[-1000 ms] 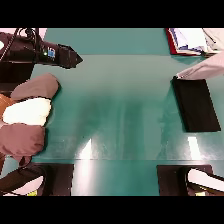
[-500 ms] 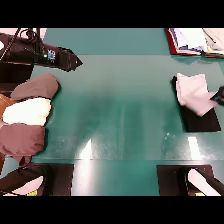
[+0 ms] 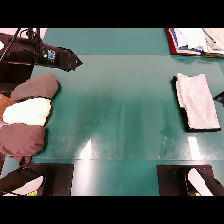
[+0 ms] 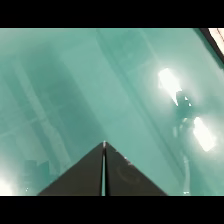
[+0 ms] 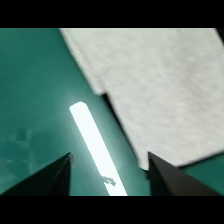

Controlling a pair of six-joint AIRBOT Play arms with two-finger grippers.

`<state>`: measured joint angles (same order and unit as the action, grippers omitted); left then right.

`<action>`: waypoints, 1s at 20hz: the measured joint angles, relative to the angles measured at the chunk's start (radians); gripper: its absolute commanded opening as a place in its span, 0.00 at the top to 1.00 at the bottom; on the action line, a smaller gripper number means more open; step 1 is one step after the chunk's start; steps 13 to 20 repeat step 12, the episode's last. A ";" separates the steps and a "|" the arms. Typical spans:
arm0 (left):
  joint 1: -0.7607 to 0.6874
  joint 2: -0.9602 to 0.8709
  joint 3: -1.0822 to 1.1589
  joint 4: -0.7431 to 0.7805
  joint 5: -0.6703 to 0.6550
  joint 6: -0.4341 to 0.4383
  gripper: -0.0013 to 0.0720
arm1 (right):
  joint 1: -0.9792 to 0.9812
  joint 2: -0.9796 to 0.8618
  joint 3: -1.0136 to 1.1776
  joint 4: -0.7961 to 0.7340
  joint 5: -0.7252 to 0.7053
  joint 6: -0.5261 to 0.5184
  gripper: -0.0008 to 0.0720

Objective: Fold the shirts.

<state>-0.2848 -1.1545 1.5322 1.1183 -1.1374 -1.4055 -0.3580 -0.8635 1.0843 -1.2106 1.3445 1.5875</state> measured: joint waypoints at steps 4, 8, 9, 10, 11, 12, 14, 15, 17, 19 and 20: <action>0.000 0.000 0.000 -0.001 0.002 0.000 0.95 | 0.023 0.026 0.013 0.162 -0.026 -0.042 0.97; 0.000 0.000 0.000 -0.001 0.002 0.000 0.95 | 0.092 0.031 0.016 0.214 -0.051 -0.058 0.97; 0.000 0.000 0.000 -0.001 0.003 0.000 0.95 | 0.109 0.032 0.016 0.218 -0.059 -0.062 0.97; 0.000 0.000 0.000 -0.001 0.003 0.000 0.95 | 0.122 0.032 0.016 0.224 -0.065 -0.064 0.97; 0.000 0.000 0.000 -0.001 0.003 0.000 0.95 | 0.134 0.032 0.016 0.226 -0.070 -0.065 0.97; 0.000 0.000 0.000 -0.001 0.003 0.000 0.95 | 0.142 0.032 0.016 0.228 -0.074 -0.067 0.97; 0.000 0.000 0.000 -0.001 0.003 0.000 0.95 | 0.142 0.032 0.016 0.228 -0.074 -0.067 0.97; 0.000 0.000 0.000 -0.001 0.003 0.000 0.95 | 0.142 0.032 0.016 0.228 -0.074 -0.067 0.97; 0.000 0.000 0.000 -0.001 0.003 0.000 0.95 | 0.142 0.032 0.016 0.228 -0.074 -0.067 0.97; 0.000 0.000 0.000 -0.001 0.003 0.000 0.95 | 0.142 0.032 0.016 0.228 -0.074 -0.067 0.97; 0.000 0.000 0.000 -0.001 0.003 0.000 0.95 | 0.142 0.032 0.016 0.228 -0.074 -0.067 0.97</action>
